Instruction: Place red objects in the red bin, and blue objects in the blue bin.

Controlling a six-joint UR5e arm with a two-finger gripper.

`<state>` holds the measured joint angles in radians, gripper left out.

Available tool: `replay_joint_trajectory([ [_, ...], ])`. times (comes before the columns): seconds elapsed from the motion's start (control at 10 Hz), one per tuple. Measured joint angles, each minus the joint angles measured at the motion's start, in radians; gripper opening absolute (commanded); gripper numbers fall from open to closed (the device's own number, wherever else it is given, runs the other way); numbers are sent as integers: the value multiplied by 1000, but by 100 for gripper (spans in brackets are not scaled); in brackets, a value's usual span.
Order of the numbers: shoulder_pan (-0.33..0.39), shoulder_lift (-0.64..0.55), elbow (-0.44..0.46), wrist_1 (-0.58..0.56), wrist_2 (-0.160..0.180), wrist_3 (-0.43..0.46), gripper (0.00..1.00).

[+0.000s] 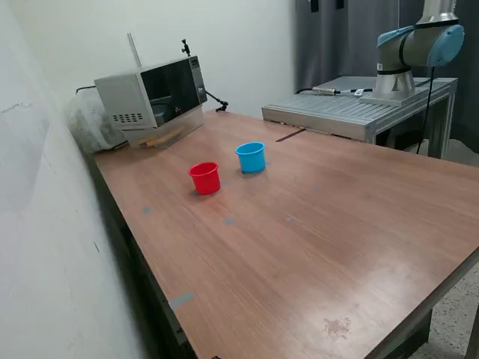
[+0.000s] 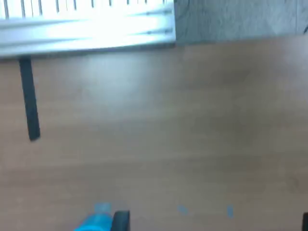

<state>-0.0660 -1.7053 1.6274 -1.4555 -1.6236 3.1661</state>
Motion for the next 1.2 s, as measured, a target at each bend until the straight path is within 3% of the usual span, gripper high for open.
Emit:
replay_joint_trajectory([
  [0.6, 10, -38, 47, 264, 2, -3, 100],
  [1.2, -26, -46, 60, 294, -3, -9, 100],
])
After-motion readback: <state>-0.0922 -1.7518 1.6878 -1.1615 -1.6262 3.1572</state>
